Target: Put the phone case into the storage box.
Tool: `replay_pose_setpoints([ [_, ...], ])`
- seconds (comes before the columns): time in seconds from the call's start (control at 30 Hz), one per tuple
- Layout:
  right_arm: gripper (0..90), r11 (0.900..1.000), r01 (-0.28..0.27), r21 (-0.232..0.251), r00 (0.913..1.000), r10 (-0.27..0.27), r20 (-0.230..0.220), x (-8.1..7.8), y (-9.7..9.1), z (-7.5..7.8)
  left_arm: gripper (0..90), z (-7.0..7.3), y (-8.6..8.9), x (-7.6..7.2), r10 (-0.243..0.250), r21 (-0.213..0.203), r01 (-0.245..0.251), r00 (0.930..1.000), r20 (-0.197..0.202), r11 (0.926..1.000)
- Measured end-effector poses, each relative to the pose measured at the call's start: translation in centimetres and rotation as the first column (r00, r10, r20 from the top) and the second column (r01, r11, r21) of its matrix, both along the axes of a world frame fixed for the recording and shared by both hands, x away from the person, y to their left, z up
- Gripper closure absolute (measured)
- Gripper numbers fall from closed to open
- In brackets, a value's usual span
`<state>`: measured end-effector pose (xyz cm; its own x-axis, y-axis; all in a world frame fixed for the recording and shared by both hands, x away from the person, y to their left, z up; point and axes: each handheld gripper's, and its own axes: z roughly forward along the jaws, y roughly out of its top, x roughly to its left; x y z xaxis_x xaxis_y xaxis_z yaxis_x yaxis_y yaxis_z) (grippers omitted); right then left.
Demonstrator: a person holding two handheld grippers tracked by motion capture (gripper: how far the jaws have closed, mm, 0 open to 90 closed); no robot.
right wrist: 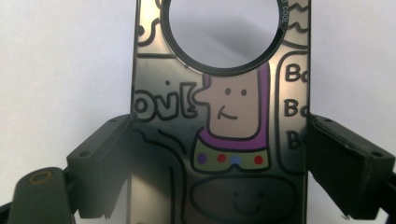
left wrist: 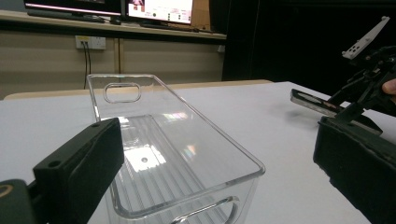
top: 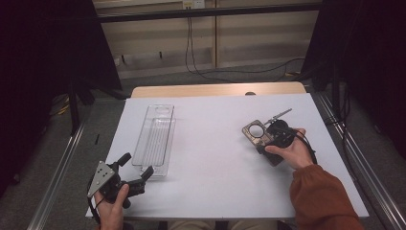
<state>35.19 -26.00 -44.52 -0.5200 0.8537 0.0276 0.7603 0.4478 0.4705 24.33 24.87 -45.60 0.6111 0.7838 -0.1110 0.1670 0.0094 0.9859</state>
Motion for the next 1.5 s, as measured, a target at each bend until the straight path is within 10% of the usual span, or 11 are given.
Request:
replay_pose_setpoints([
  [0.5,12.3,0.9899,-0.017,0.141,0.9868,-0.006,0.162,-1.9,-1.1,0.0,1.9,0.1,0.0,-0.1,-0.005,-0.011,0.005,1.0,0.006,0.9999],
  [1.0,12.2,0.9504,-0.065,0.304,0.9471,-0.037,0.319,-3.0,-2.2,0.1,1.9,0.2,-0.1,-0.1,-0.01,-0.019,0.01,0.9999,0.008,0.9998],
  [1.5,12.2,0.9259,-0.14,0.351,0.9104,-0.019,0.413,-4.8,-2.3,0.0,1.9,0.5,-0.6,-0.1,-0.057,-0.012,0.056,0.9984,-0.002,0.9983],
])
